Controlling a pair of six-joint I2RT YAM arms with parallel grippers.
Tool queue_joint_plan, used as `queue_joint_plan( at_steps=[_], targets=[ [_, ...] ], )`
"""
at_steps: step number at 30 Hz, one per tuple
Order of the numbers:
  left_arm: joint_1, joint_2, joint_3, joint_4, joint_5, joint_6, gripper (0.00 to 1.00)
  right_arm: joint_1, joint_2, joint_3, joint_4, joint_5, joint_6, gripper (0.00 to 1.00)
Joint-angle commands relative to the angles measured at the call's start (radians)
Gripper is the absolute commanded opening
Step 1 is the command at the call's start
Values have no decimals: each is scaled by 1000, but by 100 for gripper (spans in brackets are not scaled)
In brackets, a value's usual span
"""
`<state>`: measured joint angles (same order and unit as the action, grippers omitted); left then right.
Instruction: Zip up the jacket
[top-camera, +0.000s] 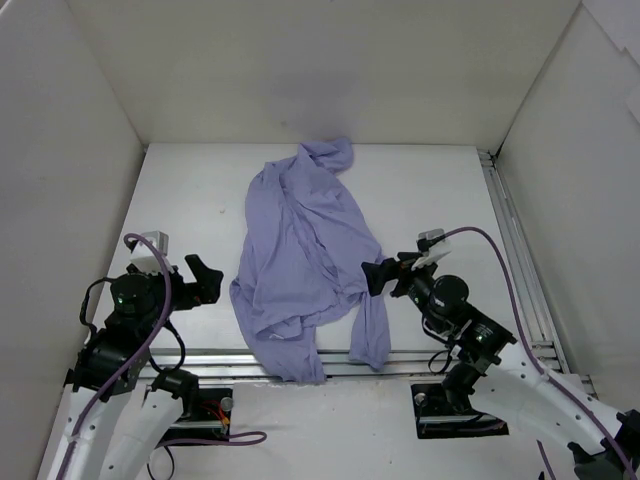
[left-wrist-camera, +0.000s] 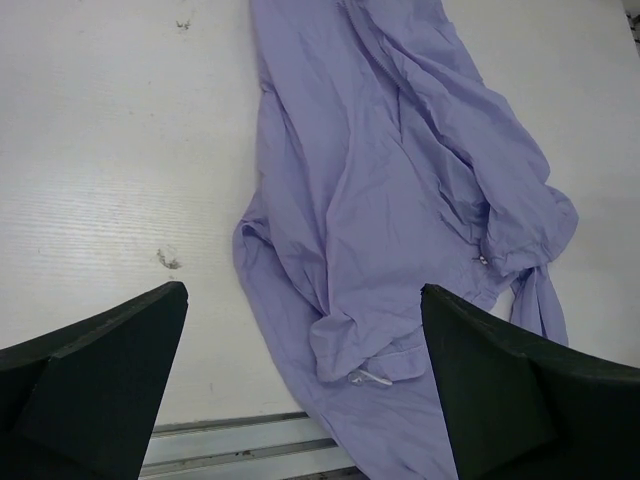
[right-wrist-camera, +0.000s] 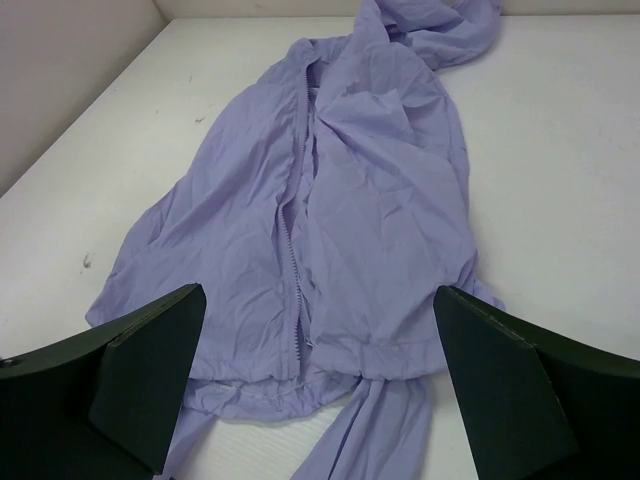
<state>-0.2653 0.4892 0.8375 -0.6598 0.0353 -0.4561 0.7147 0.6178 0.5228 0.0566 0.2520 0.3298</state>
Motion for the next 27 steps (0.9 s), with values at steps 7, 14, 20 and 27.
queue_joint_plan(
  at_steps=[7, 14, 20, 27],
  targets=[
    [6, 40, 0, 49, 18, -55, 99, 6, 105, 108, 34, -39, -38, 98],
    [6, 49, -124, 207, 122, -160, 96, 49, 206, 200, -41, -51, -20, 73],
    [6, 143, -259, 339, 153, -199, 93, 135, 373, 275, -130, 87, -3, 67],
    [-15, 196, -265, 368, 120, -194, 91, 184, 551, 339, -196, 151, 25, 61]
  ],
)
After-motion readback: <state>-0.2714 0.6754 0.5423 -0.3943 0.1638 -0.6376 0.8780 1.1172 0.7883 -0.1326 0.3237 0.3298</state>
